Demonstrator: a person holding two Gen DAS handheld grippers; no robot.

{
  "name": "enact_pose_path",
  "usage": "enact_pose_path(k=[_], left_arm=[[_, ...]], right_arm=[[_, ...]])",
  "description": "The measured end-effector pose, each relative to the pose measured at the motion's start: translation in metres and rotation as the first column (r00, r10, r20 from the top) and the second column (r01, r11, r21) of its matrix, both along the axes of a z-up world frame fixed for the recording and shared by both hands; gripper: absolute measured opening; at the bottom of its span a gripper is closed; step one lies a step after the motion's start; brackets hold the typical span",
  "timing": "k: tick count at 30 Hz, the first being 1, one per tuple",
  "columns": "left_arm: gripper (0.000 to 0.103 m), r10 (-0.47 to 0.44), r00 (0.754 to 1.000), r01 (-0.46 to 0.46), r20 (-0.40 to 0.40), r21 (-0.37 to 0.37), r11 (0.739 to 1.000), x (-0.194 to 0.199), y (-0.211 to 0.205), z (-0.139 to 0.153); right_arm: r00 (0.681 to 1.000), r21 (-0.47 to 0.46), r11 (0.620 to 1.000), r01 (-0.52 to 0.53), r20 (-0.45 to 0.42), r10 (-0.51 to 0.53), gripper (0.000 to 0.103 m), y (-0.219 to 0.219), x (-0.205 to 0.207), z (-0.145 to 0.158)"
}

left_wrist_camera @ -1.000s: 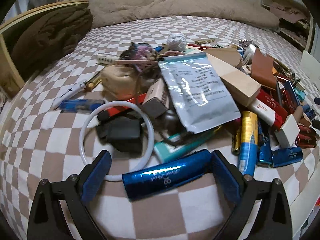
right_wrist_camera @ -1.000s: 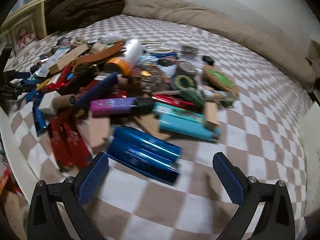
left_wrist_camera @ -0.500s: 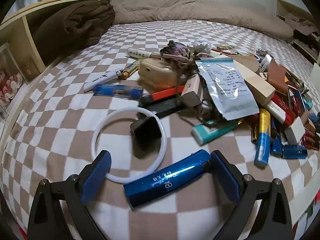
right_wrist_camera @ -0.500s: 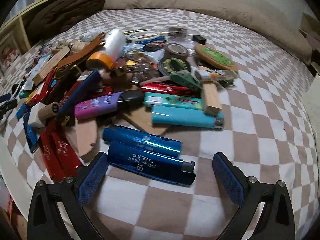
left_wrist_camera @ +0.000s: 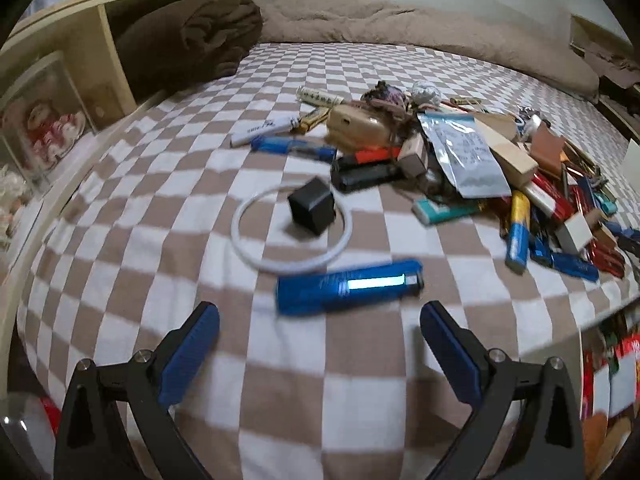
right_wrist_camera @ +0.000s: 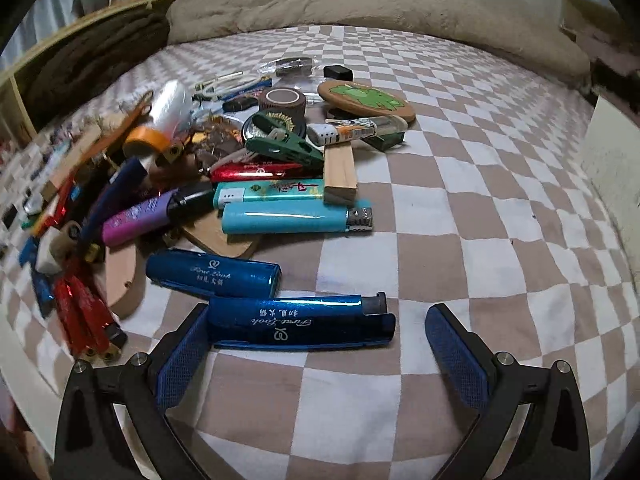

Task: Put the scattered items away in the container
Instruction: 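Drag the blue lighters out of the pile with both tools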

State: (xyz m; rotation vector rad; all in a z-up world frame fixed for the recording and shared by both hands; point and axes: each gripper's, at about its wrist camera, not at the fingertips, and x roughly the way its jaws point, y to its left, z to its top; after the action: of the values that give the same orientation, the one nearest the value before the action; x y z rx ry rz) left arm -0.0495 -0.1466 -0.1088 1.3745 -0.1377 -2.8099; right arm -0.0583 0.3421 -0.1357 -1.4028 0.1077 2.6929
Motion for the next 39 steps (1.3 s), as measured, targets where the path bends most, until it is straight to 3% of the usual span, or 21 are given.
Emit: enact_pose_path(k=[6, 11, 16, 21, 23, 27, 29, 35, 39], left_arm=[[0.102, 0.085, 0.996, -0.086, 0.019, 0.013, 0.996, 0.010, -0.025, -0.006], [0.102, 0.195, 0.981, -0.195, -0.005, -0.053, 0.979, 0.005, -0.044, -0.005], [0.103, 0.236, 0.972, -0.236, -0.017, -0.038, 0.971, -0.007, -0.056, -0.006], [0.103, 0.265, 0.963, -0.268, -0.042, -0.083, 0.960, -0.017, -0.057, -0.002], [0.103, 0.247, 0.968, -0.249, -0.035, -0.086, 0.965, -0.015, -0.053, -0.002], [0.103, 0.155, 0.988, -0.155, -0.014, 0.011, 0.988, -0.005, -0.042, -0.007], [0.103, 0.111, 0.994, -0.111, -0.011, 0.009, 0.994, -0.003, -0.034, -0.008], [0.103, 0.008, 0.999, -0.011, 0.032, 0.097, 0.995, -0.013, -0.013, -0.004], [0.103, -0.026, 0.998, 0.021, 0.060, 0.088, 0.996, -0.019, 0.007, -0.005]], right_arm=[[1.000, -0.012, 1.000, 0.002, -0.004, -0.002, 0.103, 0.003, 0.000, 0.001], [1.000, -0.008, 1.000, 0.002, -0.005, -0.002, 0.103, 0.000, 0.001, 0.002], [1.000, -0.008, 1.000, 0.002, -0.005, -0.002, 0.103, 0.001, 0.000, 0.002], [1.000, -0.010, 1.000, 0.003, -0.005, -0.003, 0.103, -0.004, 0.001, 0.001], [1.000, -0.010, 1.000, 0.003, -0.005, -0.003, 0.103, -0.004, 0.002, 0.002], [1.000, -0.010, 1.000, 0.003, -0.005, -0.003, 0.103, -0.004, 0.002, 0.002], [1.000, -0.009, 1.000, 0.003, -0.006, -0.003, 0.103, -0.004, 0.002, 0.002], [1.000, -0.009, 1.000, 0.003, -0.006, -0.003, 0.103, -0.004, 0.003, 0.002], [1.000, -0.011, 1.000, 0.003, -0.006, -0.003, 0.103, -0.002, 0.002, 0.002]])
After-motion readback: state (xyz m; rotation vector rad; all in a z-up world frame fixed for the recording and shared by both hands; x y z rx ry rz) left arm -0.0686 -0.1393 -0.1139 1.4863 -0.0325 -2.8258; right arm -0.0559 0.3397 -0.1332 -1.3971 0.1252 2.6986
